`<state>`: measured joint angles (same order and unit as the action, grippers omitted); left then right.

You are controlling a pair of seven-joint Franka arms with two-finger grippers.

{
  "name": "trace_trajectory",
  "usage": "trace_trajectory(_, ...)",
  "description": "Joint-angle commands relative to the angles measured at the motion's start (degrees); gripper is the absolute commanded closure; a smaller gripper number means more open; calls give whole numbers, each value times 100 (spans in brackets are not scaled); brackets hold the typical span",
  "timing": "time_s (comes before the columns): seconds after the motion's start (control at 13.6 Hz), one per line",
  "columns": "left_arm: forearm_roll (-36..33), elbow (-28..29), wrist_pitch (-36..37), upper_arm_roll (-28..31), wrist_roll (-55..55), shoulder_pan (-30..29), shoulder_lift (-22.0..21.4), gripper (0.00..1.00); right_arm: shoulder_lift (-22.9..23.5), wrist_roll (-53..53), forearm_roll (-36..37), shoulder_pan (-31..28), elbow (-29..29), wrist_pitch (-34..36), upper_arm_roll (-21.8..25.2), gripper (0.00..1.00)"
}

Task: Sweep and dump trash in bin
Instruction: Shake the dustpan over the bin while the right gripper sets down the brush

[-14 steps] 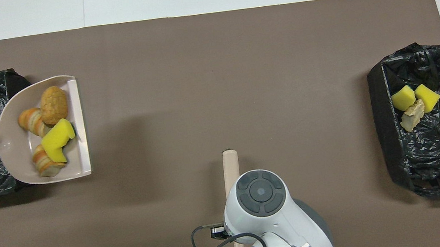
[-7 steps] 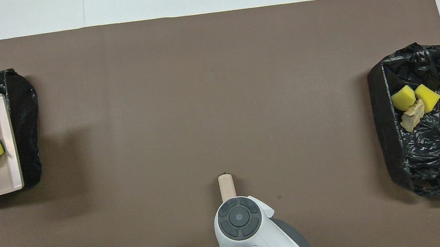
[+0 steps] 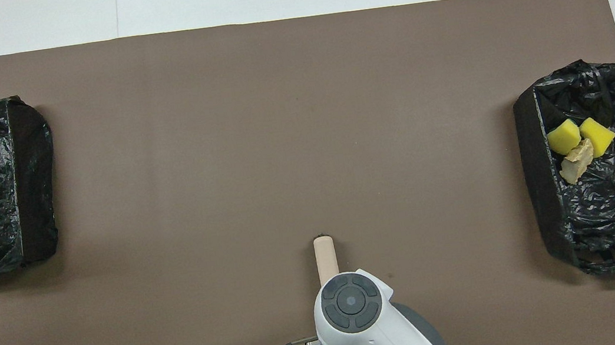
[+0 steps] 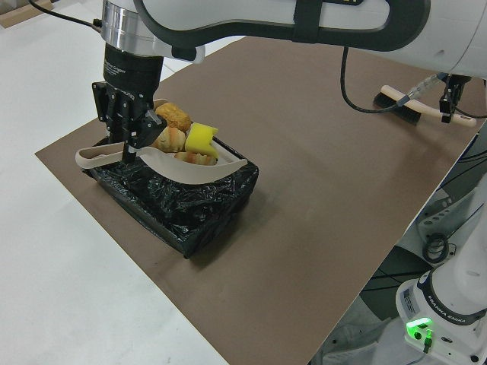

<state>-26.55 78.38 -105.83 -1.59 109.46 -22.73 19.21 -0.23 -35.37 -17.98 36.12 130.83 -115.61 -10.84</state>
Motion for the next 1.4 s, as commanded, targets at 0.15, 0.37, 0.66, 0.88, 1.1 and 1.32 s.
trace_trajectory(0.15,-1044,230,-606,0,-475,348,127,100,14,48,40,-79,109,-313,-32,100)
trace_trajectory(0.37,-1624,476,-754,0,-706,376,-21,100,76,135,40,-246,65,-305,-32,68)
trace_trajectory(0.66,-2641,1538,-1580,53,-1083,287,-873,100,147,171,93,-290,-233,-199,-14,0)
trace_trajectory(0.88,-3004,1576,-1599,53,-1234,287,-1059,100,41,233,145,-561,-584,38,3,0)
trace_trajectory(1.1,-3031,1575,-1450,36,-1251,418,-1252,100,-99,250,776,-1123,-918,214,3,0)
trace_trajectory(1.32,-2900,1567,-836,-17,-1646,813,-1279,100,-30,671,1479,-1738,-1191,109,3,0)
